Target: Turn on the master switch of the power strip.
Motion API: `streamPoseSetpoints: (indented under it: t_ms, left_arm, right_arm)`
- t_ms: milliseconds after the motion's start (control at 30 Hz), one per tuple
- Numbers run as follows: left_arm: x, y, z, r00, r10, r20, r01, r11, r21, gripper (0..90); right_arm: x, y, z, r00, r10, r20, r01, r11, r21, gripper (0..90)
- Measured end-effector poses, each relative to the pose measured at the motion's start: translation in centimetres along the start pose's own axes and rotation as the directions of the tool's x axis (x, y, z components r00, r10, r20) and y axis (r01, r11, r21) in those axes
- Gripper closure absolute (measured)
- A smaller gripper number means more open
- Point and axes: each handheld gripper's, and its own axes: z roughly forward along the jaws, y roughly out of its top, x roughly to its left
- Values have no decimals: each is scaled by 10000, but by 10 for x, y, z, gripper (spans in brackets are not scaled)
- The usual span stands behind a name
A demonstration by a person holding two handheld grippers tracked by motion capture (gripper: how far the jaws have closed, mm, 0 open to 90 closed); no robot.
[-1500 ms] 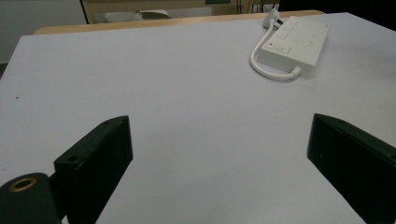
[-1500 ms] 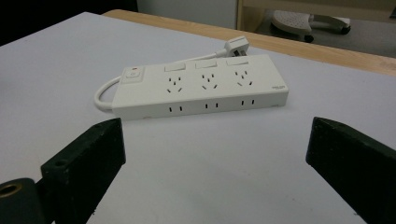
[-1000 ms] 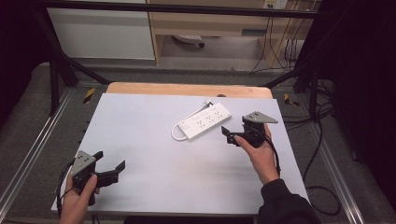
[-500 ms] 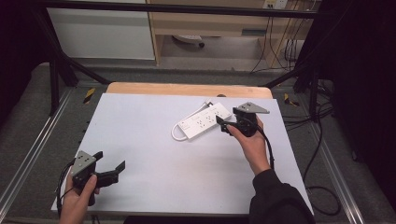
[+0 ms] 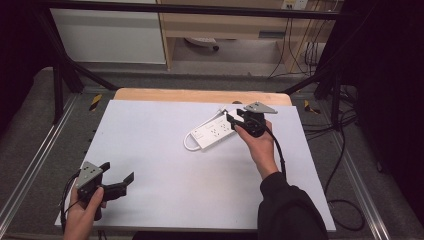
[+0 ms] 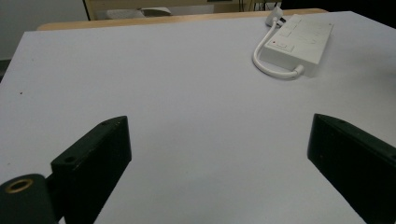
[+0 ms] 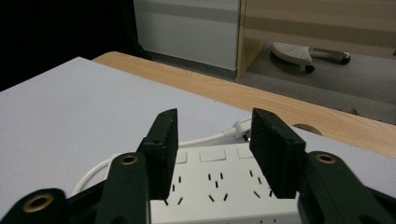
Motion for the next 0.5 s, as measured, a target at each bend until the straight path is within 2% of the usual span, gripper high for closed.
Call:
streamPoseSetpoints:
  t_ms: [233,500]
  left_arm:
    - [0,0,0,10000,-16,24,16,10000,22,61]
    - [1,0,0,10000,-38,18,38,10000,12,62]
  right_arm:
    - [2,3,13,9999,-111,67,112,9999,-45,626]
    - [0,2,31,10000,90,42,-89,9998,-201,765]
